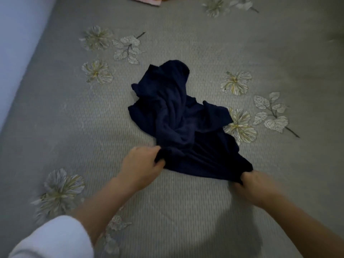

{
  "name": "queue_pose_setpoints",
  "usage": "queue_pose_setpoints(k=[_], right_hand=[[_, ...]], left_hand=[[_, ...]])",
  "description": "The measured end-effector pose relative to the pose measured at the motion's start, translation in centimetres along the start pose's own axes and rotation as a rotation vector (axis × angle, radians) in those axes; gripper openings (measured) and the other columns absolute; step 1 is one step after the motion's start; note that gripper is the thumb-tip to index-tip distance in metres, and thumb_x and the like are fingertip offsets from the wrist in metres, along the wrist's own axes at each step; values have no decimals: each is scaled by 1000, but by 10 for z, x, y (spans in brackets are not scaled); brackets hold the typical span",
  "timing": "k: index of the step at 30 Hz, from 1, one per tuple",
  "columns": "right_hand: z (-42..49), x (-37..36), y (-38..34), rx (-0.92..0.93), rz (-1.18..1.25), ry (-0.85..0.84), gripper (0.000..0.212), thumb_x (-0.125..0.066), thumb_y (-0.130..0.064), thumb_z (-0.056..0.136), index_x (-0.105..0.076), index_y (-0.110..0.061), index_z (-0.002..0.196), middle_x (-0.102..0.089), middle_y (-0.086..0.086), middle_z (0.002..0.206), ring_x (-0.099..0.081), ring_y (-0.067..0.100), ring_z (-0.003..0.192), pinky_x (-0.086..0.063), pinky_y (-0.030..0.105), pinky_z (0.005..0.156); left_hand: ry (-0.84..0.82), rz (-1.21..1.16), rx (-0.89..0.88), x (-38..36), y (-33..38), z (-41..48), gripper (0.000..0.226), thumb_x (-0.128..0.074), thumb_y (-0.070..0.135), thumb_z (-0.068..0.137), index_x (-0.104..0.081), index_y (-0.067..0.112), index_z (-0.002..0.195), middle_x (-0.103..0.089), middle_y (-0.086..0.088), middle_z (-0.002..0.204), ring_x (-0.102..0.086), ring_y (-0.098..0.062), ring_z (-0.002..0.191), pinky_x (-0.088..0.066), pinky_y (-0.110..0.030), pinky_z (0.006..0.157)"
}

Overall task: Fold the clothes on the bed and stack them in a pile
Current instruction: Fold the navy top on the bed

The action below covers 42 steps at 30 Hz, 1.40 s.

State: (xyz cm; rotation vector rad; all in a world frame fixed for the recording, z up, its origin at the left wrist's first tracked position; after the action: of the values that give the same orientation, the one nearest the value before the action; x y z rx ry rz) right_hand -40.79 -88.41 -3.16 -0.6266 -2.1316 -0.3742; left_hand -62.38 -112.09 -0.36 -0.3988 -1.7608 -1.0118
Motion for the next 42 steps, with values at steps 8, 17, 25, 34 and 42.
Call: queue_pose_setpoints(k=[8,17,25,34,42], right_hand=[[-13,-5,13,-248,216,-240,10,-53,-19,88,-51,-14,81,-55,-2,76,-56,14,69,-43,26,57],[18,63,-76,-105,976,36,14,-63,-32,86,-64,-18,82,-65,0,73,-61,19,69,-49,32,67],[58,81,-137,-397,1794,121,15,-58,-31,94,-53,-18,91,-60,5,94,-54,12,70,-45,25,59],[49,153,-62,-311,2005,806,15,-41,-26,102,-49,-22,90,-64,4,100,-68,20,88,-58,30,71],[38,82,-78,-524,1726,249,11,-52,-11,93,-55,-4,101,-57,9,92,-58,20,73,-49,29,65]], left_hand=[[-804,-395,508,-25,-24,-80,21,-58,32,88,-52,14,77,-58,2,69,-55,-7,64,-38,-16,54],[6,-415,434,-4,-12,-24,105,-63,69,67,-1,42,147,-24,12,144,-26,-8,132,-26,-34,109],[-65,-795,404,-5,-10,-31,6,-67,26,88,-68,20,88,-72,6,82,-68,-6,76,-55,-23,65],[655,-1130,1005,28,-100,-115,5,-62,27,91,-64,24,95,-67,-5,105,-65,-23,95,-53,-41,83],[443,-952,969,5,-87,-128,16,-64,13,87,-68,29,85,-72,2,87,-67,-17,82,-51,-29,69]])
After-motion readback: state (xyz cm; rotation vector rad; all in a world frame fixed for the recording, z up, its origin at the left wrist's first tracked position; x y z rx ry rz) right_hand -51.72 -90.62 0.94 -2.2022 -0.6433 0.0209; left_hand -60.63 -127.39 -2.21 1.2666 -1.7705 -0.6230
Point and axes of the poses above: each hand's wrist, its own z-axis towards the middle knuckle, its own x-axis out of the back of the hand, y = z × x, the point moved 1 cm from there along z, towards the middle knuckle
